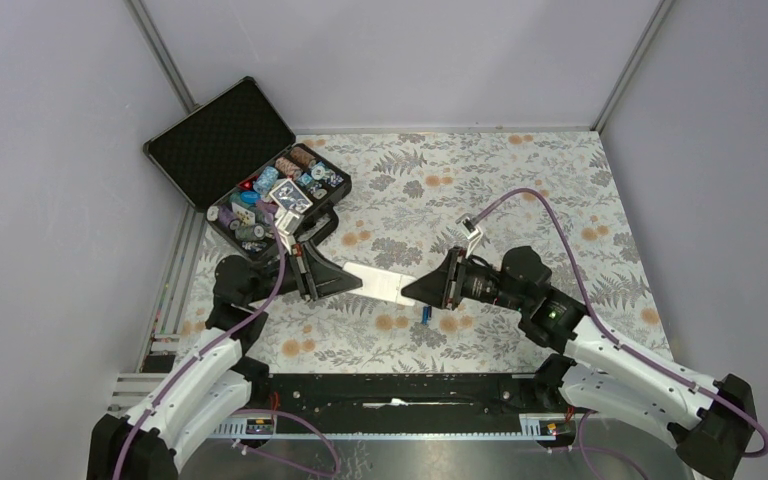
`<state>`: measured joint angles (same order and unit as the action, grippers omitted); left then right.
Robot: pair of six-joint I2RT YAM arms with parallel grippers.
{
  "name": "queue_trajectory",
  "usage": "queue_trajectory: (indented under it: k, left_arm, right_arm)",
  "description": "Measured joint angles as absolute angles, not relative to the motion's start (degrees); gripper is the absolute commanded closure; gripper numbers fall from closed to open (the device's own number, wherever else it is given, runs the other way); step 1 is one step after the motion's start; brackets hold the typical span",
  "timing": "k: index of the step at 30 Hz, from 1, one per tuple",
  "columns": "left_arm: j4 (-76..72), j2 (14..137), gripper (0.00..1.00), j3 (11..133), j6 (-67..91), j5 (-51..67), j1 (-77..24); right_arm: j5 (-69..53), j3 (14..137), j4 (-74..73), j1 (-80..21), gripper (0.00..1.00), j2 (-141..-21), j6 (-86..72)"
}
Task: Load the batteries into the remote control
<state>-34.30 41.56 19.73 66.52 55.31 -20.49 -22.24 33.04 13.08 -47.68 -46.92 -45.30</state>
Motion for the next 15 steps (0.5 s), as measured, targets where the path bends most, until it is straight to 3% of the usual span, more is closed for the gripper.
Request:
queue_trajectory:
  k: [15]
  left_arm:
    - [-40.1, 41.5, 1.0, 18.2, 71.4, 58.1, -19.4]
  right_arm:
    - [-23.6, 30.2, 16.1, -48.4, 0.93, -43.4, -47.4]
